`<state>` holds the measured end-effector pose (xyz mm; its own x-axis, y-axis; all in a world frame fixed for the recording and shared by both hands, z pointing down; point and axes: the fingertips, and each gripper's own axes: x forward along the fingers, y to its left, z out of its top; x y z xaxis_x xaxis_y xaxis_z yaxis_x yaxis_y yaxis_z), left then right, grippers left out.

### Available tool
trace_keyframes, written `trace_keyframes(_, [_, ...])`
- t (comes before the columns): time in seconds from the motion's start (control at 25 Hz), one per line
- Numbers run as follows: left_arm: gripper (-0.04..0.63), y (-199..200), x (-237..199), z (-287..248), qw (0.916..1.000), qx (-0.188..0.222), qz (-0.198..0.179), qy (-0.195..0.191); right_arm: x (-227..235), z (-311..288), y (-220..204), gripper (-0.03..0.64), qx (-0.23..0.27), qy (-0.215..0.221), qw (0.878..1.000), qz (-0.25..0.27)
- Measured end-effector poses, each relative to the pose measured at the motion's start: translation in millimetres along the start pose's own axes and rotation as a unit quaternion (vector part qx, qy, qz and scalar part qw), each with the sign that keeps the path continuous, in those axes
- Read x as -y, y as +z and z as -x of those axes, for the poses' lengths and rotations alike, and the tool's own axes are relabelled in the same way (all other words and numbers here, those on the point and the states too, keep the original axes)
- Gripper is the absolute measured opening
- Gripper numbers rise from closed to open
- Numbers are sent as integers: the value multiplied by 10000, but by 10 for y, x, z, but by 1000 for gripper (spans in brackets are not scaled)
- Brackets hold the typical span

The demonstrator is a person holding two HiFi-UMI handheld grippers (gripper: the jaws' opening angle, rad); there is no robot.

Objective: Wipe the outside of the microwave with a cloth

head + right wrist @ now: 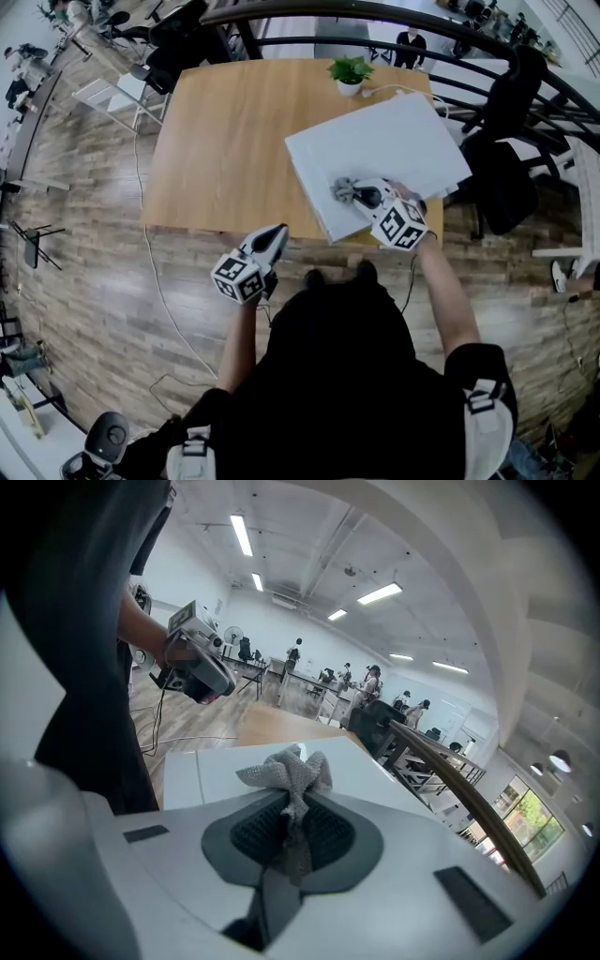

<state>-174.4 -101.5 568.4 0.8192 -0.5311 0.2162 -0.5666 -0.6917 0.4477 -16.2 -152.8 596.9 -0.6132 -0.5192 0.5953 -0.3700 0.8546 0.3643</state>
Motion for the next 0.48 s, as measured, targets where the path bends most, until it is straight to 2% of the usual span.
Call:
trace_keyframes(0.2, [3, -4, -30, 6, 9998, -65, -57, -198, -87, -90, 132, 34, 62, -53, 9999, -72])
trace_keyframes(0.48, [2, -39, -114, 69, 9994, -125, -85, -307, -232, -261, 344, 34, 29, -24, 9998, 188])
